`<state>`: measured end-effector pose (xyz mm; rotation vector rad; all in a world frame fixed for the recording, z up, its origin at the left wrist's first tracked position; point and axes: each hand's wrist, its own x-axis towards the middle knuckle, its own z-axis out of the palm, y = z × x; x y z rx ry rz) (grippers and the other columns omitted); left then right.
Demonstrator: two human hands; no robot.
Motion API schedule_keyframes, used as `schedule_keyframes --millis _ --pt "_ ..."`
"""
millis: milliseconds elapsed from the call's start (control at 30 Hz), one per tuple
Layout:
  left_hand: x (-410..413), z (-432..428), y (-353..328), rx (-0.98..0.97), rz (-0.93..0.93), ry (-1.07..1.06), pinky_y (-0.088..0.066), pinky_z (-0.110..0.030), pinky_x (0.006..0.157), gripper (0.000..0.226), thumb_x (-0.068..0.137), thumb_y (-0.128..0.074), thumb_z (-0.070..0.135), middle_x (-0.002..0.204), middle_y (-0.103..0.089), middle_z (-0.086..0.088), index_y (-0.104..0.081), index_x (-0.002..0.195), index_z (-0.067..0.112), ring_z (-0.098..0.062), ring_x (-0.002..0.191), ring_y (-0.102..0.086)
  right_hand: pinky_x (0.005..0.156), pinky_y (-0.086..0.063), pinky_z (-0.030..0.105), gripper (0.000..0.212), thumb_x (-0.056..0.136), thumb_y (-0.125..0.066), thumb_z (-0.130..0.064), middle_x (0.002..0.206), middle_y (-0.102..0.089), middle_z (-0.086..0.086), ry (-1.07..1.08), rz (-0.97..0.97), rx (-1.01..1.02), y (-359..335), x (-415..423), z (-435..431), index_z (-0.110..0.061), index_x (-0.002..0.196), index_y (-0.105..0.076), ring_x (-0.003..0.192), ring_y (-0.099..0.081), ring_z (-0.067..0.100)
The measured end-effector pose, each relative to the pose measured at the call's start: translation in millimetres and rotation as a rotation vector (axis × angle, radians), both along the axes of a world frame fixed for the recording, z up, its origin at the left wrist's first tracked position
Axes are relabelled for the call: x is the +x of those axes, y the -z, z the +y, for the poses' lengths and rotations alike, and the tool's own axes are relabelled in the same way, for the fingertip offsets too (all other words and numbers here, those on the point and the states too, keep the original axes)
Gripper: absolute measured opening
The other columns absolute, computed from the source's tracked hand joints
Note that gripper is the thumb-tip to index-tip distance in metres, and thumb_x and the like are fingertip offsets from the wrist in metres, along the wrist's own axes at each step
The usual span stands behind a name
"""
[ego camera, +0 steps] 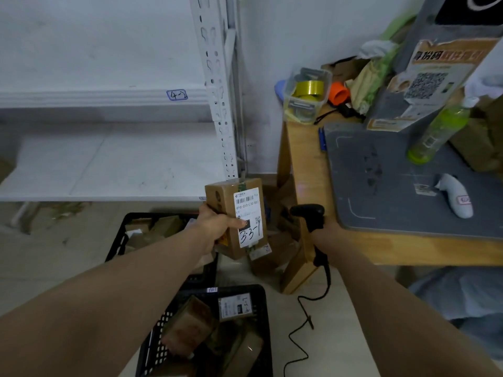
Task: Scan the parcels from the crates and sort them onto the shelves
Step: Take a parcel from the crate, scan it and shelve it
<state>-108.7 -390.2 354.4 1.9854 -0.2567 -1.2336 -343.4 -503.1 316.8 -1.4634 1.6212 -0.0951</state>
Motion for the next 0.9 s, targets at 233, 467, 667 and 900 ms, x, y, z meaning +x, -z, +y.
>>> schedule_keyframes --millis 233,467,667,900 --pt "13 2 -6 -0.050 -0.064 -0.103 -0.051 -0.061 0.098 0.082 0.064 -0.090 -0.002 0.122 -0.067 -0.008 -0.046 0.131 0.016 -0.034 0.116 -0.064 0.074 -0.056 0.043 0.043 0.082 -0.068 0.004 0.081 -0.065 0.014 -0.088 -0.519 0.287 -48 9 37 -0.019 0.117 -0.057 0.074 -0.064 0.027" --pt "20 6 -11 -0.043 -0.109 -0.141 -0.052 -0.063 0.097 0.082 0.063 -0.092 0.001 0.121 -0.067 -0.009 -0.046 0.128 0.016 -0.036 0.116 -0.064 0.065 -0.055 0.033 0.025 0.087 -0.070 -0.004 0.075 -0.061 0.005 -0.143 -0.619 0.242 -71 36 53 -0.015 0.109 -0.063 0.064 -0.059 0.016" --pt "20 13 -20 -0.048 -0.122 -0.158 -0.050 -0.061 0.099 0.081 0.069 -0.089 0.000 0.125 -0.063 -0.012 -0.038 0.129 0.016 -0.037 0.119 -0.061 0.060 -0.054 0.030 0.017 0.087 -0.073 -0.008 0.070 -0.064 0.001 -0.133 -0.634 0.222 -76 43 57 -0.011 0.102 -0.065 0.060 -0.059 0.013" --pt "25 17 -21 -0.046 -0.120 -0.154 -0.049 -0.063 0.101 0.075 0.069 -0.089 0.000 0.125 -0.064 -0.012 -0.040 0.123 0.018 -0.039 0.120 -0.061 0.063 -0.055 0.028 0.017 0.090 -0.071 -0.010 0.071 -0.063 0.002 -0.152 -0.608 0.218 -82 46 59 -0.014 0.105 -0.064 0.062 -0.059 0.013"
